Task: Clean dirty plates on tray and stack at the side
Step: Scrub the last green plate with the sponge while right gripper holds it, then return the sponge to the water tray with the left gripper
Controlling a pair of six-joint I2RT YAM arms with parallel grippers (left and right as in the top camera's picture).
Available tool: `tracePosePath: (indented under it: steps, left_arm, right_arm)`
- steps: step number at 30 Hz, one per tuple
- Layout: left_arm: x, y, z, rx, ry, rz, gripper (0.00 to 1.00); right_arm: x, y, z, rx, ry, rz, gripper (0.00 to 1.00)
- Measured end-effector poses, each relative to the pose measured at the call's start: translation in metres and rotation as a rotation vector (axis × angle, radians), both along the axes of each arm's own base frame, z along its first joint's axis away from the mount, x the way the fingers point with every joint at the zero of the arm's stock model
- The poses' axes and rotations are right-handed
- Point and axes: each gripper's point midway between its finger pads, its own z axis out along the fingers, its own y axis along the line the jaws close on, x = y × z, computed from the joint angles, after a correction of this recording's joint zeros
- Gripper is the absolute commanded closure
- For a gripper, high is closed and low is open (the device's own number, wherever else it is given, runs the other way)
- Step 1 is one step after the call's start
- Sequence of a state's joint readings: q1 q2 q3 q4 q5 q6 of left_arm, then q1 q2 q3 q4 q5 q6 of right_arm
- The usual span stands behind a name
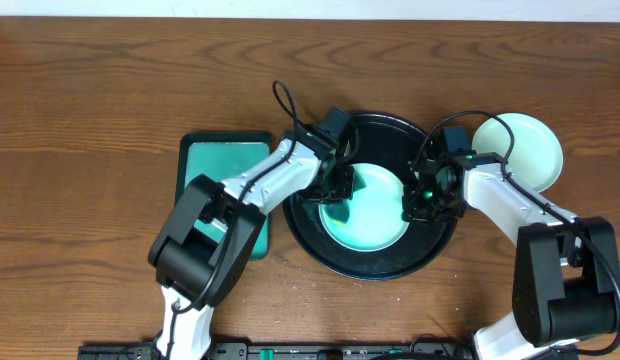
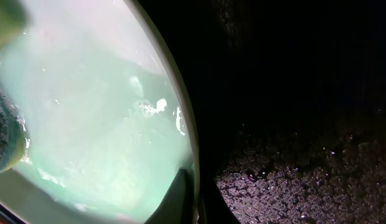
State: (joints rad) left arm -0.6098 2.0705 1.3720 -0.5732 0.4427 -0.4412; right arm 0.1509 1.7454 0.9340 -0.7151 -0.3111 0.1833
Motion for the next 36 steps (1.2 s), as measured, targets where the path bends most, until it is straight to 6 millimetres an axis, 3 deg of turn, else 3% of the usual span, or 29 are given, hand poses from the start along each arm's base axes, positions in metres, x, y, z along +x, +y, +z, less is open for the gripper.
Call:
tracePosePath:
  steps: [6, 12, 16, 20, 25, 28, 36]
  left_arm:
    - [-0.005, -0.041, 0.003, -0.189, 0.038, -0.068, 0.92]
    - [-0.032, -0.073, 0.004, -0.254, 0.071, -0.16, 0.92]
    - [-0.047, -0.077, 0.003, -0.244, 0.105, -0.188, 0.93]
    - [-0.051, -0.067, 0.001, -0.178, 0.141, -0.163, 0.93]
    - [-0.059, -0.025, 0.003, 0.03, 0.176, -0.07, 0.93]
    - [-0.048, 0.013, 0.012, 0.16, 0.129, 0.008, 0.93]
    - [0.0, 0.155, 0.077, 0.525, -0.126, 0.266, 0.93]
  right_arm:
    - [0.001, -0.001, 0.0, -0.005, -0.002, -0.001, 0.99]
    - [0.001, -0.001, 0.0, -0.006, -0.002, 0.0, 0.99]
    - [0.001, -0.001, 0.0, -0.006, -0.002, 0.0, 0.99]
    - [0.0, -0.001, 0.0, -0.006, -0.002, 0.0, 0.99]
    - [0.001, -0.001, 0.0, -0.006, -0.002, 0.0, 0.99]
    - [0.001, -0.001, 0.0, -0.005, -0.002, 0.0, 0.99]
    - [0.001, -0.001, 0.0, -0.006, -0.003, 0.0, 0.99]
